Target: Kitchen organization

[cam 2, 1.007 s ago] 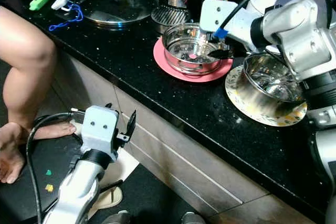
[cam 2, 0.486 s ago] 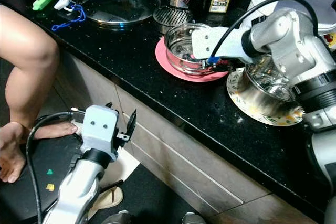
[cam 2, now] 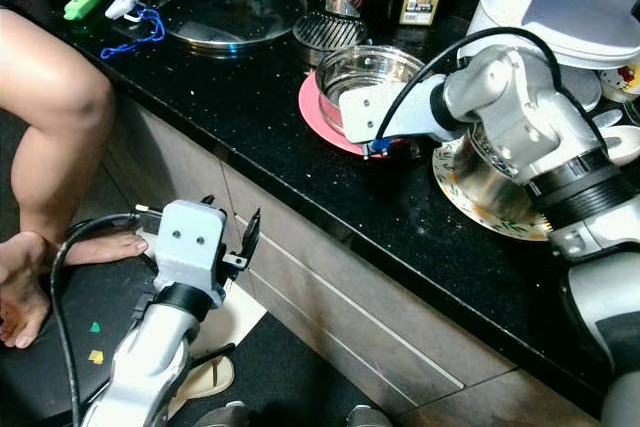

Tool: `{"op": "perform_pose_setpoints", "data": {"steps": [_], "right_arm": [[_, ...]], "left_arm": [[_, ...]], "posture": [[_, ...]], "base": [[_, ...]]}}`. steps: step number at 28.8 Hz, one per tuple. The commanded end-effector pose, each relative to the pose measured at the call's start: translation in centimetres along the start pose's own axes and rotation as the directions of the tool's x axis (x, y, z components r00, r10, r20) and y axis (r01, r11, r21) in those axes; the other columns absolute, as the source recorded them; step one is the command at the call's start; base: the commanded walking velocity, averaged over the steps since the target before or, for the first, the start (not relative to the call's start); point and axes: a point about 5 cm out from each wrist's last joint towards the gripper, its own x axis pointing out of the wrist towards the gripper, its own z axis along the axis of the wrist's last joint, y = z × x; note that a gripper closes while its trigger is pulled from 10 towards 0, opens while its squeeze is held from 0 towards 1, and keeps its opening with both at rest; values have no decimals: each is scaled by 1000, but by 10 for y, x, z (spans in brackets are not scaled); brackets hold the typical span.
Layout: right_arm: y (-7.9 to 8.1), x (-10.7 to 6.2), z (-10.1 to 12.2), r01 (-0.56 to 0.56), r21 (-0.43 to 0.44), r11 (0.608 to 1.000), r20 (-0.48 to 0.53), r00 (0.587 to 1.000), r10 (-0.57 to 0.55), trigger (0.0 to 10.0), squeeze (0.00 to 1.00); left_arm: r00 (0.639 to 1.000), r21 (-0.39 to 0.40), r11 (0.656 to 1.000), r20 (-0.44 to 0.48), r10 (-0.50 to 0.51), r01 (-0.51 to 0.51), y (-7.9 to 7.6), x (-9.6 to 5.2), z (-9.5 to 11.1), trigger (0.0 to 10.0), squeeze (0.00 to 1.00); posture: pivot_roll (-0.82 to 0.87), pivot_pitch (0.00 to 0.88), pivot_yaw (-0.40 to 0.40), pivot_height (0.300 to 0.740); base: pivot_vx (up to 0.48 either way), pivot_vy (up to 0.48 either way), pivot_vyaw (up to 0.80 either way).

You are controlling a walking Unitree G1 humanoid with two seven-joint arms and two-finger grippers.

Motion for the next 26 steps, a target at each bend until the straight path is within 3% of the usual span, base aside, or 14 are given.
{"op": "perform_pose_setpoints", "data": {"steps": [1,6,10,11,14,15,26], "right_arm": [[4,5,-1,-20,3,1000,-9,1000,20,10000,0],[5,7,1,-22,-1,1000,-3,1000,22,10000,0],[5,8,2,-22,-3,1000,4,1000,22,10000,0],[6,9,3,-28,-7,1000,10,1000,28,6824,0],[7,9,3,-33,-9,999,12,999,33,6824,0],[8,9,4,-39,-10,999,18,999,39,0,0],[4,3,7,-19,-13,1000,50,999,20,0,0]], "left_arm": [[998,-12,998,32,-57,58,-7,-1,9,10000,0],[982,-11,985,70,-173,174,-18,-1,19,10000,0],[978,-17,981,87,-192,194,-18,-1,25,10000,0],[975,-1,979,95,-201,202,-17,0,28,10000,0],[973,9,978,97,-207,207,-17,0,29,10000,0],[973,14,978,97,-211,210,-17,0,30,10000,0],[970,29,974,90,-228,226,-18,0,31,10000,0]], "posture": [[40,83,-87,740],[42,82,-88,740],[45,83,-86,740],[46,84,-87,740],[46,84,-87,740],[48,84,-84,740],[44,84,-81,740]], "base": [[0,0,0],[0,0,0],[0,0,0],[0,0,0],[0,0,0],[0,0,0],[0,0,0]]}}
